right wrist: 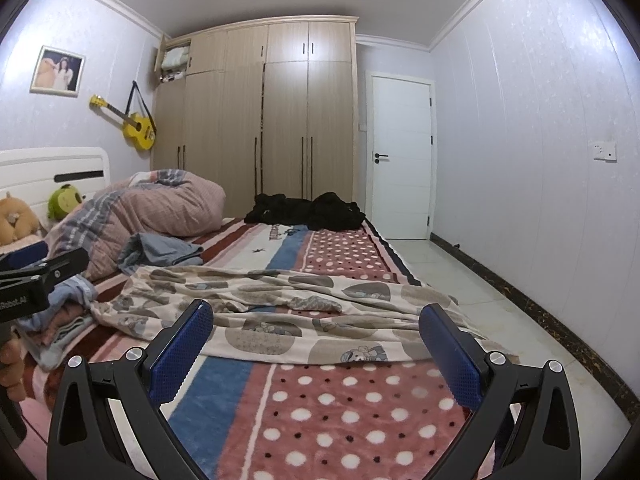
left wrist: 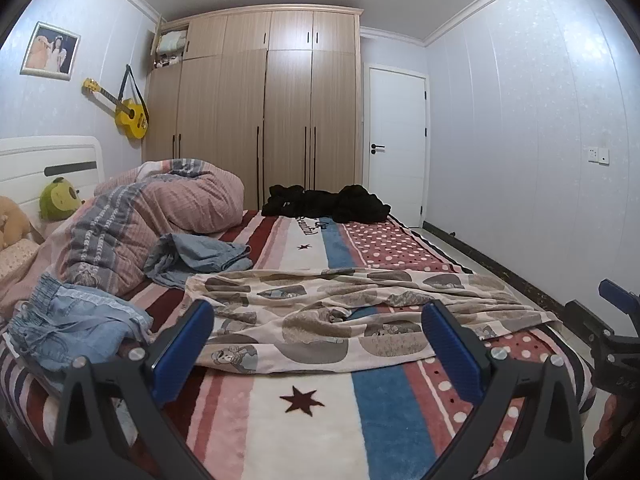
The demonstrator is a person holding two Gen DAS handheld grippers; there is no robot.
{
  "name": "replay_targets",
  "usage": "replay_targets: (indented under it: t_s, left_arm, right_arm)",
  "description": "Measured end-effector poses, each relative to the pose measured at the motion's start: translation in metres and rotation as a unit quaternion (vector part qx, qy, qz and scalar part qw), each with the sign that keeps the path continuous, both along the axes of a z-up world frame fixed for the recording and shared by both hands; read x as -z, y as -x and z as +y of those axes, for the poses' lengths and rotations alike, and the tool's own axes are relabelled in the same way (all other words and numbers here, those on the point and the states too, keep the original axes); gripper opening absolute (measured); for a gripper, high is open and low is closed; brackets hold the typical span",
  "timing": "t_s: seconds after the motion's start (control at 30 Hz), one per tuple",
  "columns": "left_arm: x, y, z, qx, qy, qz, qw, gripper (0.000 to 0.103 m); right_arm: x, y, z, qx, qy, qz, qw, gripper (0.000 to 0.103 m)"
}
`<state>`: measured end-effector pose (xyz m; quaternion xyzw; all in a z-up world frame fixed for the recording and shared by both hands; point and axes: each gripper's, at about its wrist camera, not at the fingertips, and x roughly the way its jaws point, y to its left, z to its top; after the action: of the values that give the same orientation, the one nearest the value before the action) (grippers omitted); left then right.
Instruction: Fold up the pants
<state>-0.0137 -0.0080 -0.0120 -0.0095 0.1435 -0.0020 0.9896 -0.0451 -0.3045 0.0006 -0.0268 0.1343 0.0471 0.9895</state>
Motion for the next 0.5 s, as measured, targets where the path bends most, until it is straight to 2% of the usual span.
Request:
replay_targets:
  t_s: [0.23, 0.37, 0.5]
  left_arm:
    - [0.004, -0.011, 0.009, -0.007, 0.015, 0.017, 0.9997, 0.102]
    - [0.01, -0.026, 0.027, -0.019, 0.033, 0.032, 0.9988, 0.102]
    - [0.035, -0.054, 0.064, -0.054, 0.082, 0.078, 0.9921, 0.102]
  right_arm:
    - [0.006, -0.009, -0.007, 0.036, -0.007, 0.013, 0.999, 0.103]
    - [0.012, -0.026, -0.02, 0.021, -0.044, 0.042, 0.998, 0.103]
    - [0.032, -0.056, -0.042, -0.015, -0.083, 0.087, 0.993, 0.103]
